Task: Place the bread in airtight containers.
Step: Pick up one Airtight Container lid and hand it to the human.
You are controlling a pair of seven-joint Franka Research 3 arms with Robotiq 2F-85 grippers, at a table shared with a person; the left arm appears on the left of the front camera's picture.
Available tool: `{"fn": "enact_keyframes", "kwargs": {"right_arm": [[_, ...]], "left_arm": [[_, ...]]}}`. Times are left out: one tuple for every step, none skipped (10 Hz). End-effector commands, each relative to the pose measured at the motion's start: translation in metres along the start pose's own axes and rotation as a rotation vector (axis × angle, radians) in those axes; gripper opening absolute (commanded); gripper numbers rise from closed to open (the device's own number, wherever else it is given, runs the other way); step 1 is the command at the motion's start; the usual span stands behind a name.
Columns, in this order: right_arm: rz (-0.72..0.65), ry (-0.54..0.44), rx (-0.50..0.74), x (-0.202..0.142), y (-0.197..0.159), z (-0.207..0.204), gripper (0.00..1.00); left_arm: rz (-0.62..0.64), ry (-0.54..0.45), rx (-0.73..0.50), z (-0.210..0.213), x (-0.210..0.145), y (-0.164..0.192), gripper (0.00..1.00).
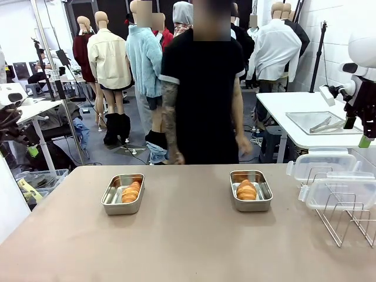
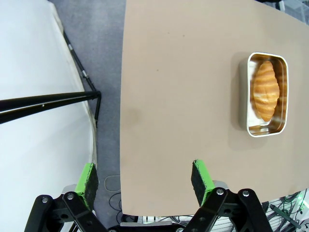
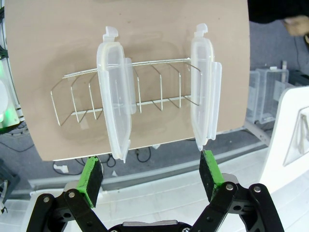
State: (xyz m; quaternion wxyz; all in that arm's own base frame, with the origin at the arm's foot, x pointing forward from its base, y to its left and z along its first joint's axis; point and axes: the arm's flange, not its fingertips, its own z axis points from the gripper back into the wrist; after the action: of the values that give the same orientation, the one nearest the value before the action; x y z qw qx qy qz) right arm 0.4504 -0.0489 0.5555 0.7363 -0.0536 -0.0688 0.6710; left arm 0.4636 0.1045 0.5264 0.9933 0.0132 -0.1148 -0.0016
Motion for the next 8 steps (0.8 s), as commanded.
{"fn": "enact_keyframes", "kwargs": {"right_arm": [[0.012,-0.020,-0.009,-0.0004,-0.0021,-0.0015,1.00],[0.012,-0.020,-0.009,-0.0004,-0.0021,-0.0015,1.00],[0.012,-0.020,-0.009,-0.0004,-0.0021,-0.0015,1.00],[0.012,-0.020,-0.009,-0.0004,-0.0021,-0.0015,1.00],[0.012,-0.020,-0.009,-0.0004,-0.0021,-0.0015,1.00],[0.012,-0.020,-0.009,-0.0004,-0.0021,-0.0015,1.00],[0.012,-0.020,-0.009,-0.0004,-0.0021,-0.0015,1.00],[0.012,-0.020,-0.009,-0.0004,-0.0021,-0.0015,1.00]], "left_arm": [[0.014,0.001,0.016,0.0022,-0.0015,-0.0004,1.00],[0.014,0.001,0.016,0.0022,-0.0015,-0.0004,1.00],[0.014,0.001,0.016,0.0022,-0.0015,-0.0004,1.00],[0.014,0.001,0.016,0.0022,-0.0015,-0.0004,1.00],[0.014,0.001,0.016,0.0022,-0.0015,-0.0004,1.00],[0.014,0.001,0.016,0.0022,-0.0015,-0.0004,1.00],[0.014,0.001,0.016,0.0022,-0.0015,-0.0004,1.00],[0.014,0.001,0.016,0.0022,-0.0015,-0.0004,1.00]]}}
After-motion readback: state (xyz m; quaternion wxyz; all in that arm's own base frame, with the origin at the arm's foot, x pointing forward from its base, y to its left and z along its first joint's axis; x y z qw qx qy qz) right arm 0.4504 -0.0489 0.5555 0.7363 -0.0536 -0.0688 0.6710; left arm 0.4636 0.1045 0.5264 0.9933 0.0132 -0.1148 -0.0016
